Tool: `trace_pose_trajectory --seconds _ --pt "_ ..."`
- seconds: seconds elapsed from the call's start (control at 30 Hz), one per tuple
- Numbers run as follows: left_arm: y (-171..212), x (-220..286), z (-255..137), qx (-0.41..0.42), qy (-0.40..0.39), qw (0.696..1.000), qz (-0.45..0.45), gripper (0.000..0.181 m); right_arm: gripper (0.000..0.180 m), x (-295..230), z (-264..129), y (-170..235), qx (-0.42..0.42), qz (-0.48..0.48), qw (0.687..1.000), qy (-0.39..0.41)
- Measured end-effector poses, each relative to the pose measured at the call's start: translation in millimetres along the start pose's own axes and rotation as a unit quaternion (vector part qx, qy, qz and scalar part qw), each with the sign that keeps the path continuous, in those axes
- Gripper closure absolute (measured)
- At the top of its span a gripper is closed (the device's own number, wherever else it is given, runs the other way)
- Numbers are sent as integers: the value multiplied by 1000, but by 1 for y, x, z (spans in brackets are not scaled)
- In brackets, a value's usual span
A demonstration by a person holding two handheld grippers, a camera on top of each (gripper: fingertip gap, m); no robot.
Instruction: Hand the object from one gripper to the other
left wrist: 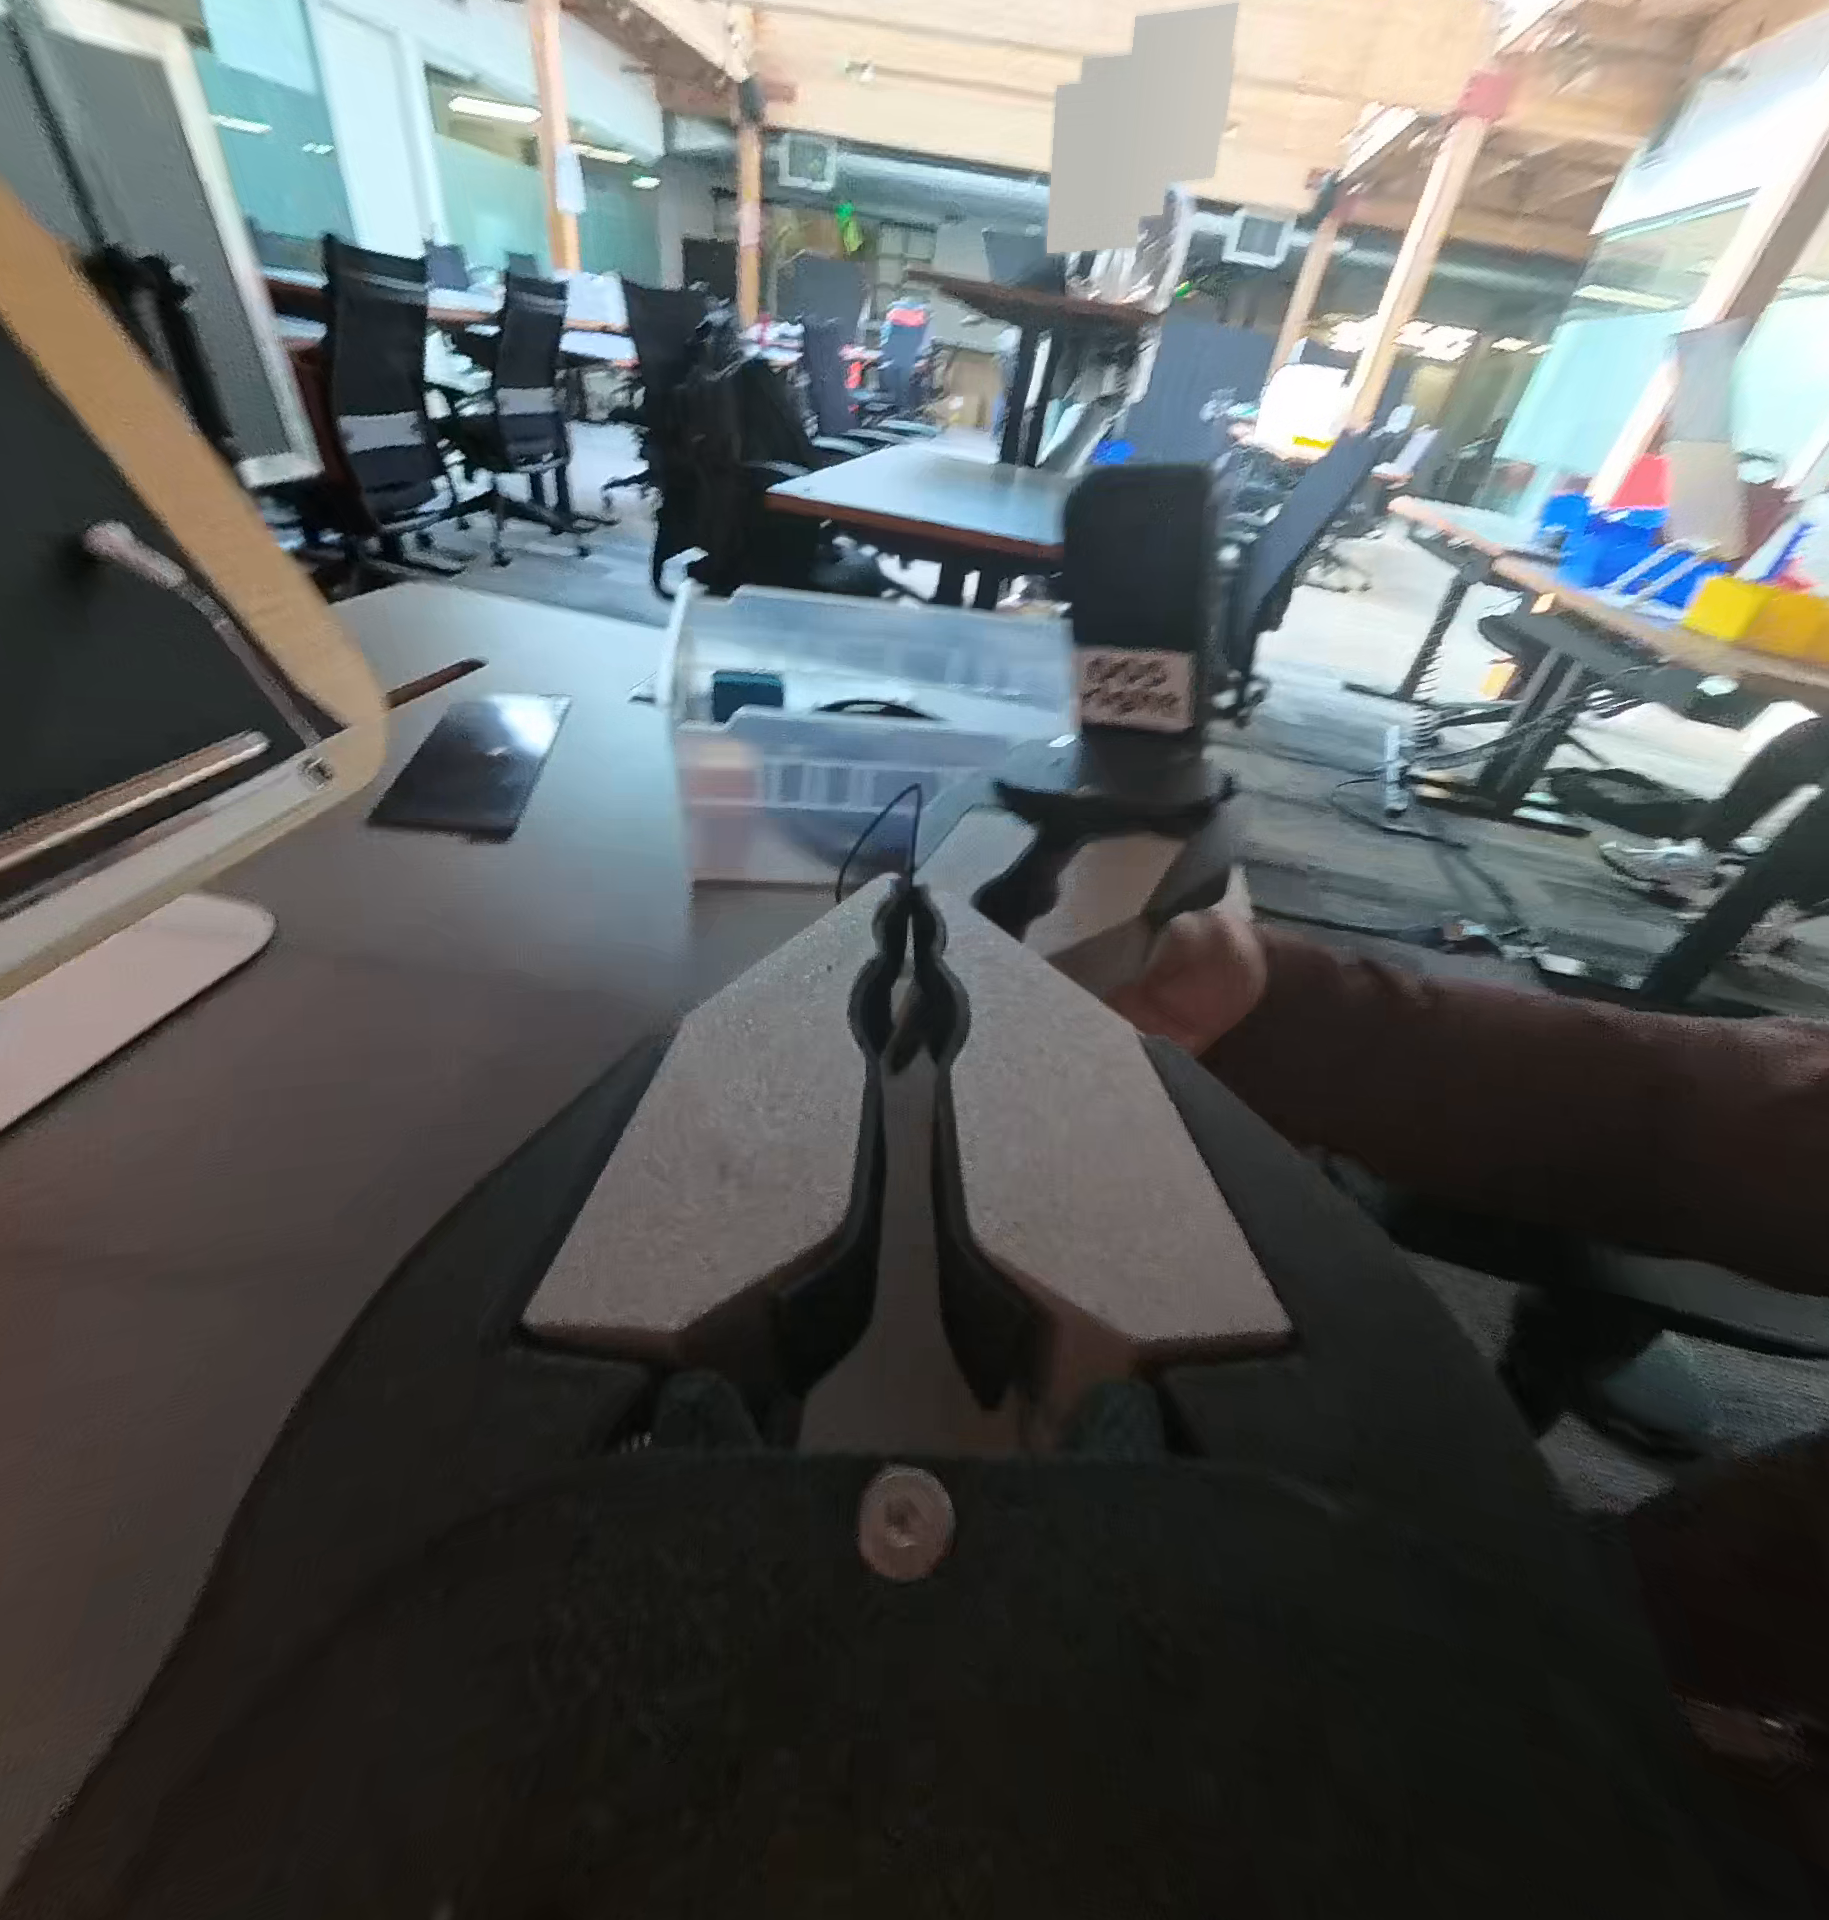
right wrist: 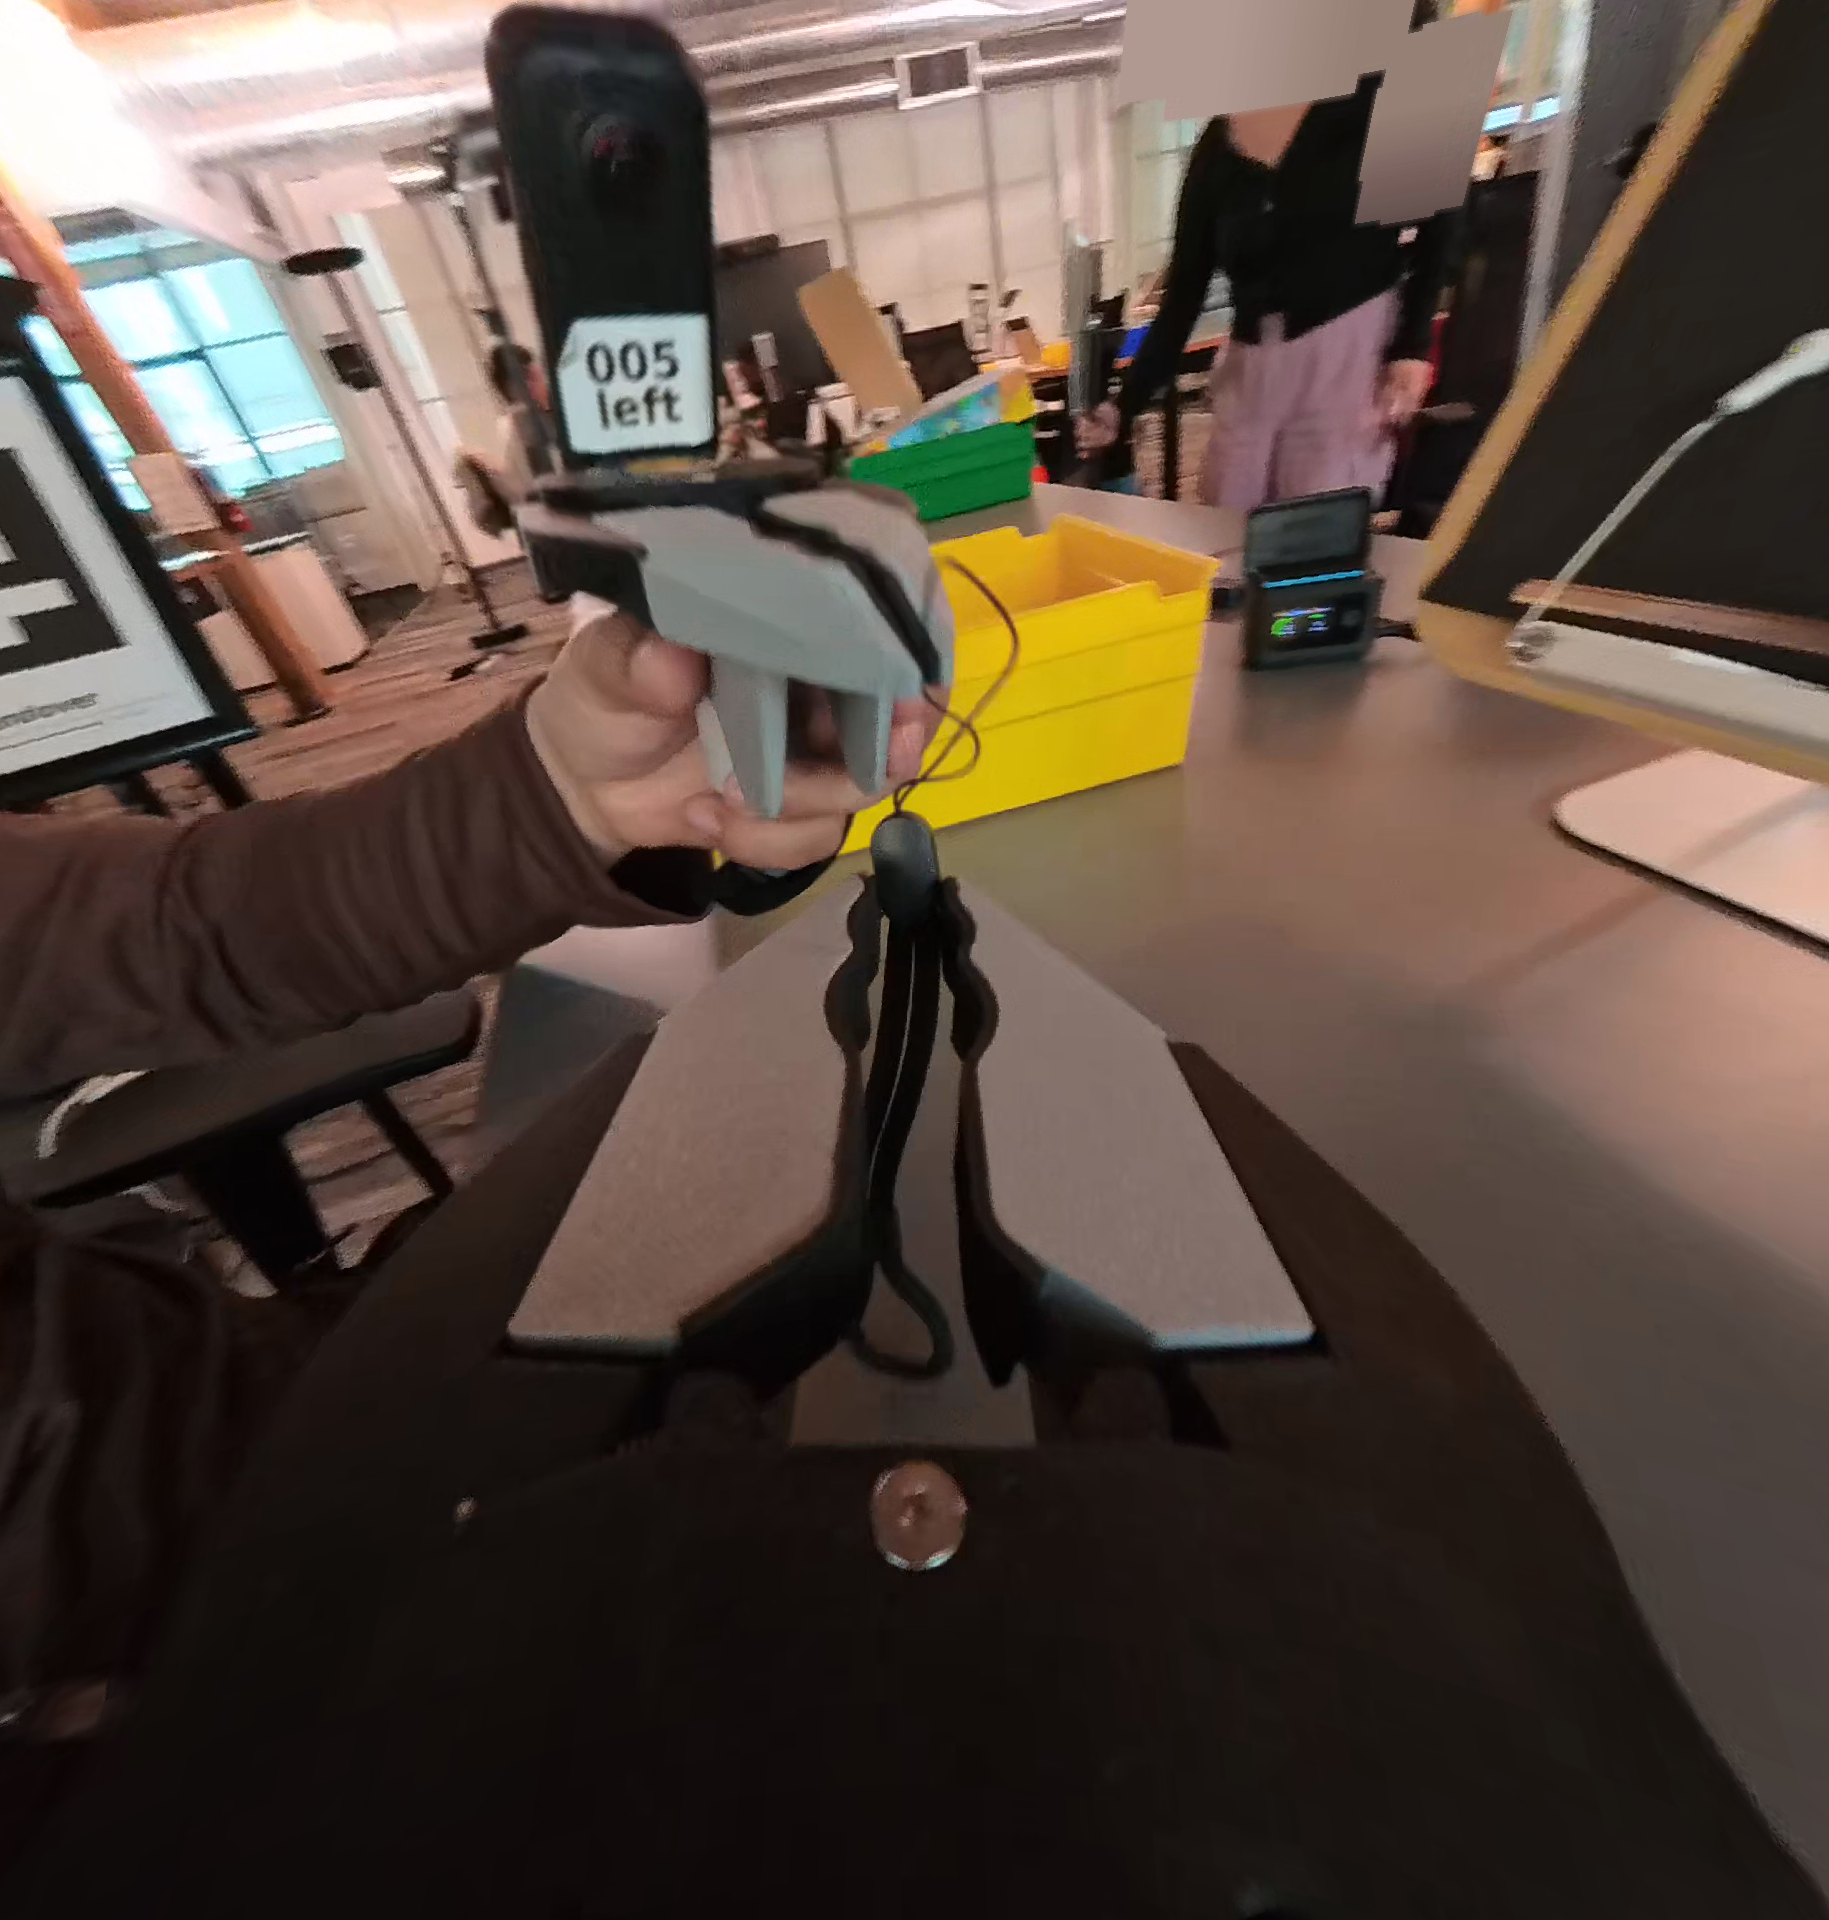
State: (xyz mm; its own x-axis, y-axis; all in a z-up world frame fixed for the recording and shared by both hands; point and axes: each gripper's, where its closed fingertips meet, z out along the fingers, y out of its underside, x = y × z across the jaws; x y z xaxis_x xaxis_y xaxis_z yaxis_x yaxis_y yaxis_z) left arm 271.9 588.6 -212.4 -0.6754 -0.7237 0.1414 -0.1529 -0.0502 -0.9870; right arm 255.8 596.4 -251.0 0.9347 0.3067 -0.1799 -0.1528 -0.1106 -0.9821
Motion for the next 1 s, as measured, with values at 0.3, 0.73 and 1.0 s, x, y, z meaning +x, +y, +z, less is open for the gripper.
trace_pose_trajectory --seconds 0.3,0.73,1.0 --pt "54 -33 3 -49 -2 998 -31 132 173 31 -5 -15 25 -38 995 84" --pt "75 -64 -6 -76 -86 992 54 171 172 35 52 -42 74 -23 997 -6" --pt "72 -63 -7 -54 -85 994 38 161 173 27 34 -44 98 -23 995 -7"
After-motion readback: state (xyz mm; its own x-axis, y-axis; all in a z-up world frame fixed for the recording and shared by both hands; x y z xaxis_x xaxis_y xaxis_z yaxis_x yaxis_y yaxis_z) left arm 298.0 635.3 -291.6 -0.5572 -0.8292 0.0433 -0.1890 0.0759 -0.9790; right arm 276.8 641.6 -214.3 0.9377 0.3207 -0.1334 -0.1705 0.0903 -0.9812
